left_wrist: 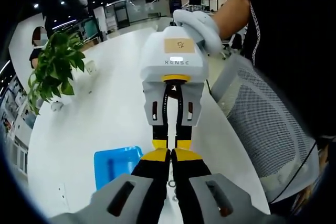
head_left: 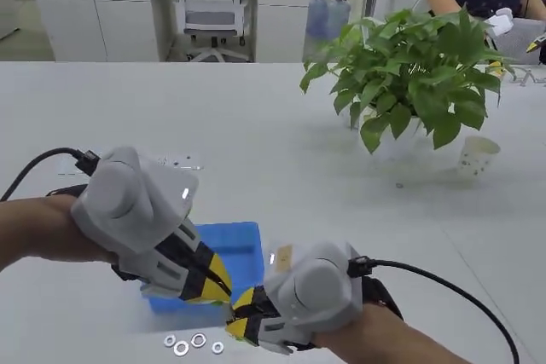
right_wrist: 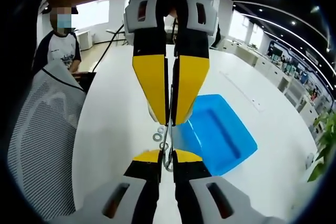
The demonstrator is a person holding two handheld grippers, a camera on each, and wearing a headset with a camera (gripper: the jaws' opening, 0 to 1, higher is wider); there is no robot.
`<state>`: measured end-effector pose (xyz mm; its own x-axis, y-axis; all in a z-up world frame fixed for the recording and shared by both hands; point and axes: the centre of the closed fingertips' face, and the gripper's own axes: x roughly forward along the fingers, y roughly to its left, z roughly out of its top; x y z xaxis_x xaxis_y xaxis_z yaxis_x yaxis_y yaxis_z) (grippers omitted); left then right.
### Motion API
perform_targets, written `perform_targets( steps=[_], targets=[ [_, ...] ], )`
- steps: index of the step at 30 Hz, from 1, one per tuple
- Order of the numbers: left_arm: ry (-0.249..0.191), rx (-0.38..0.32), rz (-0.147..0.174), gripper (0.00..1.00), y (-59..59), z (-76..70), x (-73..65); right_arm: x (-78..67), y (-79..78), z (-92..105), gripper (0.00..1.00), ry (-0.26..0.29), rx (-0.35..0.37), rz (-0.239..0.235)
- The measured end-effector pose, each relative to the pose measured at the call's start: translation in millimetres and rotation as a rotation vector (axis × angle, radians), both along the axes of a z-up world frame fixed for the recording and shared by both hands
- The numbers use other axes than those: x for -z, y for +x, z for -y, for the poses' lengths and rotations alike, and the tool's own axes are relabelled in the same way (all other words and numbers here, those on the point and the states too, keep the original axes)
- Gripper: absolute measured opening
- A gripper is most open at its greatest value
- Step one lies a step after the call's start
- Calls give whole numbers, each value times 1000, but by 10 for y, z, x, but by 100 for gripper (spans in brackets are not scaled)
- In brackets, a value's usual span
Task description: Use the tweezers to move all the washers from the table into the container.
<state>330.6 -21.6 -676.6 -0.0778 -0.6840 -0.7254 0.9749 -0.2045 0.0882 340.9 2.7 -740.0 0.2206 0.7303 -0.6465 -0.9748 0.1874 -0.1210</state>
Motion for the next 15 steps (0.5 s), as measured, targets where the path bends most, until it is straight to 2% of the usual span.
perform_targets(
  steps=[6, 15],
  targets=[
    [6, -2, 8, 6, 51, -31, -99, -88, 69, -39, 9, 7, -2, 10],
    [6, -9, 26, 6, 192, -90, -213, -209, 211, -77, 9, 11, -17, 23]
  ],
)
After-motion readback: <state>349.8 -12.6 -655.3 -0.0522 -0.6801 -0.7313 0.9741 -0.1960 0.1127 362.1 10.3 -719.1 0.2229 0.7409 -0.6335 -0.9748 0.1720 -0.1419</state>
